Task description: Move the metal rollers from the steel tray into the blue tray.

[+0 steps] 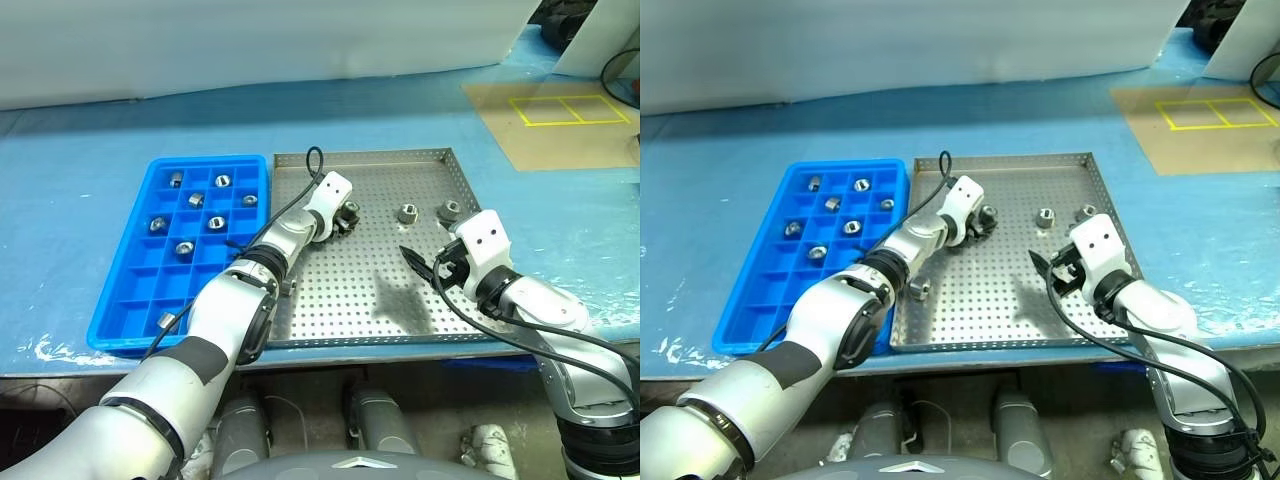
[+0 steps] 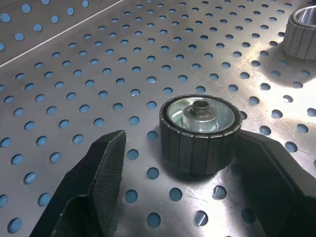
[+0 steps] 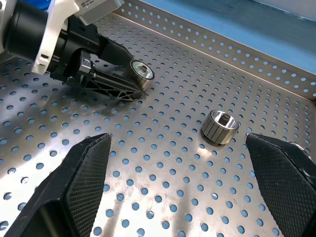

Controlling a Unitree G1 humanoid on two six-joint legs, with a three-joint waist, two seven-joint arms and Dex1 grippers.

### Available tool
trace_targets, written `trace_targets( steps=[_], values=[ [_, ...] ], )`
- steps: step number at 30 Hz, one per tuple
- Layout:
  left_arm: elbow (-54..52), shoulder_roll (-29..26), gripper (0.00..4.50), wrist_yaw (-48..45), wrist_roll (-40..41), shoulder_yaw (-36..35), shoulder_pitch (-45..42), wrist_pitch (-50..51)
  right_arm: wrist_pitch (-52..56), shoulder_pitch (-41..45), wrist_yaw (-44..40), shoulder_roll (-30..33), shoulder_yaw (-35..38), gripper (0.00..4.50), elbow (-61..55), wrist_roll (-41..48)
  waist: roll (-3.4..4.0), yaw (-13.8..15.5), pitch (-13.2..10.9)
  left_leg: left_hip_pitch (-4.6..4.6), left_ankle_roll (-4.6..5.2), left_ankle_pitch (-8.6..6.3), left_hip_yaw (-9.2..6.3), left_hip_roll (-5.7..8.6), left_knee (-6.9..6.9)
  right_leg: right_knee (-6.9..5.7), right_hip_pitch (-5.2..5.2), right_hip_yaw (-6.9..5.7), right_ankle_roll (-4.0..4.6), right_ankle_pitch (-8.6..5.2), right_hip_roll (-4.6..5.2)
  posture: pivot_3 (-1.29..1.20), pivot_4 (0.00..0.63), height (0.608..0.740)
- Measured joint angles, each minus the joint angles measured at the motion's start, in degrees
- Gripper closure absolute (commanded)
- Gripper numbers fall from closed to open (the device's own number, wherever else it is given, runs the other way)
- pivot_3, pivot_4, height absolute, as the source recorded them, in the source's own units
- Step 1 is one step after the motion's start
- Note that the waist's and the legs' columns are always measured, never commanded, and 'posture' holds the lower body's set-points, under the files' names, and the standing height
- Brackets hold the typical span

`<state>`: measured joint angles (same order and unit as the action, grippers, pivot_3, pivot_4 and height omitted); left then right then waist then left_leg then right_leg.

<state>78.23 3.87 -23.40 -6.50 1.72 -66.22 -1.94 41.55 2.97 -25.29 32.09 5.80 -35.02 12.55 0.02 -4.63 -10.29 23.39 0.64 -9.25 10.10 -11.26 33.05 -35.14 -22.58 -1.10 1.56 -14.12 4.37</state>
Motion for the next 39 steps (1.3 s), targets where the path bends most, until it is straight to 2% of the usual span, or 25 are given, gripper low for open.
trace_targets(
  steps=[7,10,13,18,21,29,34,39],
  values=[
    [0.0,-0.1,0.91,0.3,-0.4,-0.8,0.1,0.1,-0.1,-0.3,0.2,0.0,0.0,0.0,0.0,-0.1,0.01,-0.6,0.0,-0.03,0.1,-0.07,0.0,0.04,0.0,0.2,0.17,-0.05,-0.01,0.01,0.05,-0.63,0.15,0.74],
    [-0.1,0.0,1.49,-0.1,-0.6,-1.0,0.5,-0.5,-0.1,-0.5,0.2,0.0,0.0,0.0,0.0,-0.1,0.01,-0.8,0.0,-0.03,0.19,-0.12,-0.01,0.1,-0.01,0.31,0.22,-0.06,-0.03,0.02,0.1,-0.63,0.15,0.74],
    [-0.3,0.2,2.45,-0.5,-0.9,-1.0,0.8,-1.1,-0.1,-0.6,0.2,0.1,0.0,0.0,0.0,-0.1,0.01,-0.9,0.0,-0.02,0.24,-0.15,-0.01,0.22,-0.03,0.34,0.22,-0.06,-0.03,0.02,0.23,-0.63,0.15,0.74],
    [-0.5,0.3,2.45,-0.5,-1.7,-0.4,0.9,-1.4,-0.1,-0.6,0.2,0.1,0.0,0.0,0.0,-0.1,0.01,-1.0,0.0,-0.01,0.32,-0.19,0.0,0.35,-0.03,0.37,0.23,-0.07,-0.03,0.02,0.35,-0.62,0.15,0.74],
    [-0.5,0.3,2.72,-1.1,-1.7,-0.7,0.9,-1.4,-0.1,-0.6,0.2,0.1,-0.4,0.0,0.0,-0.1,0.01,-1.0,0.0,0.0,0.33,-0.2,0.0,0.36,-0.03,0.38,0.22,-0.08,-0.03,0.02,0.36,-0.62,0.15,0.74],
    [-0.5,-0.6,2.72,-3.4,-1.4,-1.6,1.2,-2.7,-0.1,0.0,0.2,0.1,-1.4,0.0,0.0,-0.1,0.02,-1.1,0.0,0.03,0.34,-0.2,-0.01,0.35,-0.04,0.39,0.18,-0.1,-0.04,0.02,0.37,-0.6,0.15,0.74],
    [-2.3,-1.9,2.72,-14.9,4.7,-6.6,0.9,-5.3,-0.4,1.6,-0.4,0.1,-2.1,0.0,0.0,0.0,0.02,-0.9,0.0,0.21,0.35,-0.2,-0.01,0.38,-0.07,0.38,0.02,-0.13,-0.04,0.02,0.43,-0.53,0.15,0.74],
    [-8.0,-6.8,2.72,-29.3,8.9,-8.1,0.7,-7.5,-2.0,6.6,-2.3,0.1,-3.1,0.0,3.4,0.2,0.02,-0.8,0.0,0.22,0.37,-0.2,0.04,0.4,-0.09,0.29,-0.07,-0.14,-0.04,0.03,0.5,-0.46,0.15,0.74]
  ],
)
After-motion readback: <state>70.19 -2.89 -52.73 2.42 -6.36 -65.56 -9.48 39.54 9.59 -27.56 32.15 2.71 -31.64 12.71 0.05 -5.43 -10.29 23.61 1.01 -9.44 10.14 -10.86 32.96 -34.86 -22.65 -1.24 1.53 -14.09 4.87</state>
